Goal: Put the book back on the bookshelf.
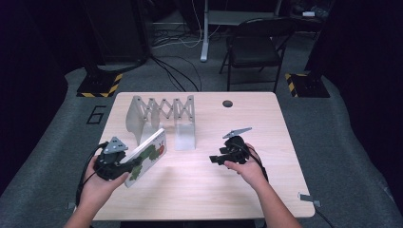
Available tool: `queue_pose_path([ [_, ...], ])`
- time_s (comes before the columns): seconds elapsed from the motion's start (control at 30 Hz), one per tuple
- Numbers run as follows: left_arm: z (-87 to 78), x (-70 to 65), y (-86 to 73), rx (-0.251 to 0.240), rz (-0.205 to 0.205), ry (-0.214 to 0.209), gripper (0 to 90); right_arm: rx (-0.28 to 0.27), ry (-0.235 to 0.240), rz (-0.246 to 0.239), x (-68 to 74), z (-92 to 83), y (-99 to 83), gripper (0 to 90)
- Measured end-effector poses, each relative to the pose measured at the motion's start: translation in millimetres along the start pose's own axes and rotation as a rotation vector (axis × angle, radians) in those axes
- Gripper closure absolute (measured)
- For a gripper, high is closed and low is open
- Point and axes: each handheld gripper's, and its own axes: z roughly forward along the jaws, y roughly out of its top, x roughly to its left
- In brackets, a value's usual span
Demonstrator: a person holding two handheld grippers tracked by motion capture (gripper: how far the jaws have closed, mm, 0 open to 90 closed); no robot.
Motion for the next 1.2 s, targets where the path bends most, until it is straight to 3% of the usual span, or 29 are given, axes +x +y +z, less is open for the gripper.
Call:
queue_pose_path([
  [0.43,-17.1,18.1,-7.9,-0.012,-0.045,0.054,75.7,0.002,0.001,-0.003,1.2,-0.7,0.1,37.3],
  [0.77,-8.0,25.1,-19.6,0.007,-0.083,0.063,75.7,-0.001,-0.003,-0.003,1.0,-0.3,-0.2,37.3],
  [1.2,-5.7,32.9,-21.4,-0.028,-0.121,0.110,75.8,-0.002,-0.001,0.002,1.1,-0.5,-0.3,37.2],
])
